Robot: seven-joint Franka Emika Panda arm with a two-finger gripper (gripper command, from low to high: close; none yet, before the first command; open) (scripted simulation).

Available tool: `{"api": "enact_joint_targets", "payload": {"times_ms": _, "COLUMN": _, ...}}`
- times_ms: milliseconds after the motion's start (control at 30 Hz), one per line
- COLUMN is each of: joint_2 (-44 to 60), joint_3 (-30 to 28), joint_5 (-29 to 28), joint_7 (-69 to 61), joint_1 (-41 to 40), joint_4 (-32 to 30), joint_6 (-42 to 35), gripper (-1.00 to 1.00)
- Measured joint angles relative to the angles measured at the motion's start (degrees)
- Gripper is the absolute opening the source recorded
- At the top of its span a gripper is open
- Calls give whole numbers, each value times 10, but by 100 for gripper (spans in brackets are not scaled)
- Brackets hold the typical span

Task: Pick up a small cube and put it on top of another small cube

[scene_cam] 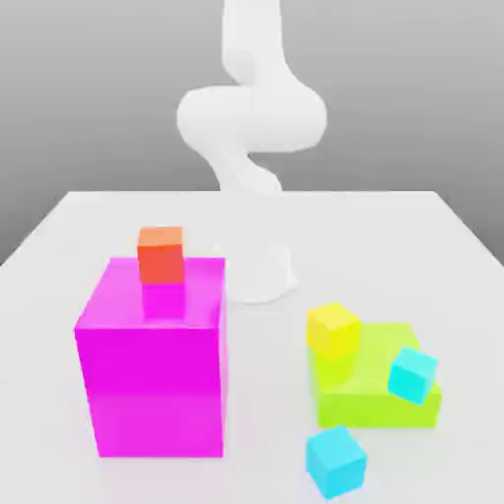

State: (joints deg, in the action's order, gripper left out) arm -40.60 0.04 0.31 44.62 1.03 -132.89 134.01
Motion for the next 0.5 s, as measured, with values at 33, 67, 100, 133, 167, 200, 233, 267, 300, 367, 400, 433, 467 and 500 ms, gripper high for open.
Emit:
{"api": "enact_joint_targets", "payload": {"times_ms": 33, "joint_2": 23, "joint_3": 0, "joint_5": 1, "joint_7": -5, "joint_1": 4, "joint_4": -5, "joint_6": 10, "gripper": 0}}
{"api": "enact_joint_targets", "payload": {"times_ms": 67, "joint_2": 44, "joint_3": 1, "joint_5": 3, "joint_7": -10, "joint_1": 8, "joint_4": -9, "joint_6": 19, "gripper": 0}}
{"api": "enact_joint_targets", "payload": {"times_ms": 100, "joint_2": 65, "joint_3": 1, "joint_5": 4, "joint_7": -15, "joint_1": 12, "joint_4": -14, "joint_6": 28, "gripper": 0}}
{"api": "enact_joint_targets", "payload": {"times_ms": 133, "joint_2": 86, "joint_3": 2, "joint_5": 5, "joint_7": -20, "joint_1": 16, "joint_4": -18, "joint_6": 37, "gripper": 0}}
{"api": "enact_joint_targets", "payload": {"times_ms": 167, "joint_2": 107, "joint_3": 3, "joint_5": 6, "joint_7": -25, "joint_1": 20, "joint_4": -23, "joint_6": 46, "gripper": 0}}
{"api": "enact_joint_targets", "payload": {"times_ms": 200, "joint_2": 128, "joint_3": 4, "joint_5": 7, "joint_7": -29, "joint_1": 24, "joint_4": -27, "joint_6": 54, "gripper": 0}}
{"api": "enact_joint_targets", "payload": {"times_ms": 233, "joint_2": 149, "joint_3": 5, "joint_5": 8, "joint_7": -34, "joint_1": 27, "joint_4": -32, "joint_6": 63, "gripper": 0}}
{"api": "enact_joint_targets", "payload": {"times_ms": 267, "joint_2": 170, "joint_3": 6, "joint_5": 9, "joint_7": -39, "joint_1": 31, "joint_4": -36, "joint_6": 72, "gripper": 0}}
{"api": "enact_joint_targets", "payload": {"times_ms": 300, "joint_2": 191, "joint_3": 7, "joint_5": 10, "joint_7": -43, "joint_1": 34, "joint_4": -40, "joint_6": 81, "gripper": 0}}
{"api": "enact_joint_targets", "payload": {"times_ms": 367, "joint_2": 232, "joint_3": 12, "joint_5": 11, "joint_7": -52, "joint_1": 39, "joint_4": -49, "joint_6": 98, "gripper": 0}}
{"api": "enact_joint_targets", "payload": {"times_ms": 400, "joint_2": 253, "joint_3": 13, "joint_5": 12, "joint_7": -56, "joint_1": 42, "joint_4": -54, "joint_6": 107, "gripper": 0}}
{"api": "enact_joint_targets", "payload": {"times_ms": 433, "joint_2": 274, "joint_3": 15, "joint_5": 12, "joint_7": -60, "joint_1": 45, "joint_4": -58, "joint_6": 116, "gripper": 0}}
{"api": "enact_joint_targets", "payload": {"times_ms": 467, "joint_2": 294, "joint_3": 17, "joint_5": 12, "joint_7": -64, "joint_1": 47, "joint_4": -62, "joint_6": 125, "gripper": 0}}
{"api": "enact_joint_targets", "payload": {"times_ms": 500, "joint_2": 315, "joint_3": 20, "joint_5": 11, "joint_7": -68, "joint_1": 50, "joint_4": -67, "joint_6": 134, "gripper": 0}}
